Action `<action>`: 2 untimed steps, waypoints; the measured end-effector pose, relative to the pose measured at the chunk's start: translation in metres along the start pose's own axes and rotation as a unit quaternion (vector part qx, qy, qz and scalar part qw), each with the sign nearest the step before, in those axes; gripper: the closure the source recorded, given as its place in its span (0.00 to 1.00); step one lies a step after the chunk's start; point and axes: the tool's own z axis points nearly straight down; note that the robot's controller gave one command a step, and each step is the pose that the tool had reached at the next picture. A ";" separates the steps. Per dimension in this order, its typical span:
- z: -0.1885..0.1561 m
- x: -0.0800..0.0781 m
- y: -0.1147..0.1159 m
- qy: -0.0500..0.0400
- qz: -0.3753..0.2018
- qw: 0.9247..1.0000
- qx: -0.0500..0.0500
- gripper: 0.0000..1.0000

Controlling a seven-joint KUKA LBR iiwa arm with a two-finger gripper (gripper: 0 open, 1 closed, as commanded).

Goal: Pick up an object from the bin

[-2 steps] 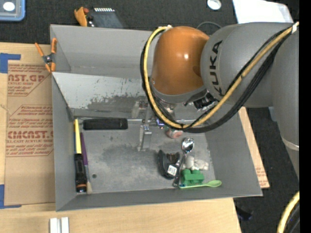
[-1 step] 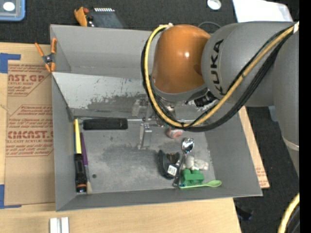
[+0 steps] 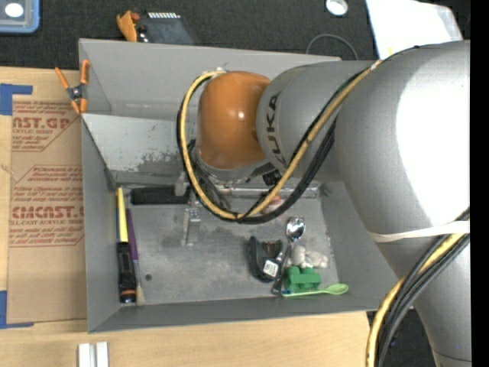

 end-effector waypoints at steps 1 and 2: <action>-0.006 -0.001 0.012 -0.001 0.000 1.000 0.000 0.00; -0.006 0.002 0.015 0.000 0.000 1.000 0.000 0.00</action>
Offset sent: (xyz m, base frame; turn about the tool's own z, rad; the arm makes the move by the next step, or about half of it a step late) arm -0.0063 0.0185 -0.0103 -0.0002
